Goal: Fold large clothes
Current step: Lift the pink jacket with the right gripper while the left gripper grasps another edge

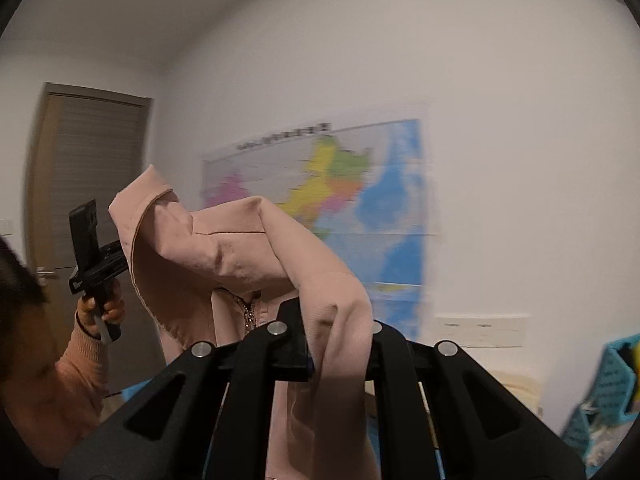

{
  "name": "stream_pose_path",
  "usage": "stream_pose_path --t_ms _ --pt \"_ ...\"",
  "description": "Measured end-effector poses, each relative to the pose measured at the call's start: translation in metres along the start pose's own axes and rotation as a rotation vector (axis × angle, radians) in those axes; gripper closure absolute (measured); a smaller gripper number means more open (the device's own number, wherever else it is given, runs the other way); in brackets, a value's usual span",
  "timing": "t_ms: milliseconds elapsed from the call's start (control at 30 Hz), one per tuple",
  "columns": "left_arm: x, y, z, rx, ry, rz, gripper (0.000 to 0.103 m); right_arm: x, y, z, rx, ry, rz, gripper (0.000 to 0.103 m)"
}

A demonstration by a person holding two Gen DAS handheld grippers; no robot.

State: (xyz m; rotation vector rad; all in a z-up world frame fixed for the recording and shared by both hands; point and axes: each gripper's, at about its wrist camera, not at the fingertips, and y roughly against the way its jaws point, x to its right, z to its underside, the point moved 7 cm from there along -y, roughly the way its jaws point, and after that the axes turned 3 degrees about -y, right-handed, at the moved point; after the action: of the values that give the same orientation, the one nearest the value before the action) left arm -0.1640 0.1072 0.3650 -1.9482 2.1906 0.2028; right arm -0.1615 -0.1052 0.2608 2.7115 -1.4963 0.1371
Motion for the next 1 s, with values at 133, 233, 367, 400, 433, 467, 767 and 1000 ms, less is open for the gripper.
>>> stream_pose_path --t_ms 133,233,367,400,433,467,767,1000 --pt "-0.016 0.003 0.017 -0.088 -0.046 -0.076 0.094 -0.007 -0.045 0.008 -0.046 -0.049 -0.053 0.096" --pt "-0.039 -0.040 0.050 -0.220 0.002 -0.089 0.093 0.012 -0.105 0.029 -0.126 -0.136 -0.090 0.096" --pt "-0.070 -0.107 0.128 -0.434 0.072 -0.115 0.093 0.053 -0.222 0.100 -0.303 -0.276 -0.102 0.095" --pt "-0.077 -0.126 0.155 -0.494 0.092 -0.122 0.093 0.060 -0.245 0.120 -0.346 -0.298 -0.096 0.095" --pt "-0.083 -0.151 0.191 -0.575 0.116 -0.121 0.093 0.071 -0.278 0.153 -0.413 -0.358 -0.095 0.095" --pt "-0.087 -0.174 0.232 -0.661 0.128 -0.127 0.093 0.075 -0.299 0.178 -0.462 -0.383 -0.100 0.095" --pt "-0.105 -0.277 0.463 -1.058 0.263 -0.086 0.094 0.113 -0.421 0.358 -0.756 -0.535 0.022 0.095" --pt "-0.117 -0.310 0.448 -0.962 0.325 -0.013 0.089 0.147 -0.434 0.353 -0.697 -0.541 0.121 0.095"
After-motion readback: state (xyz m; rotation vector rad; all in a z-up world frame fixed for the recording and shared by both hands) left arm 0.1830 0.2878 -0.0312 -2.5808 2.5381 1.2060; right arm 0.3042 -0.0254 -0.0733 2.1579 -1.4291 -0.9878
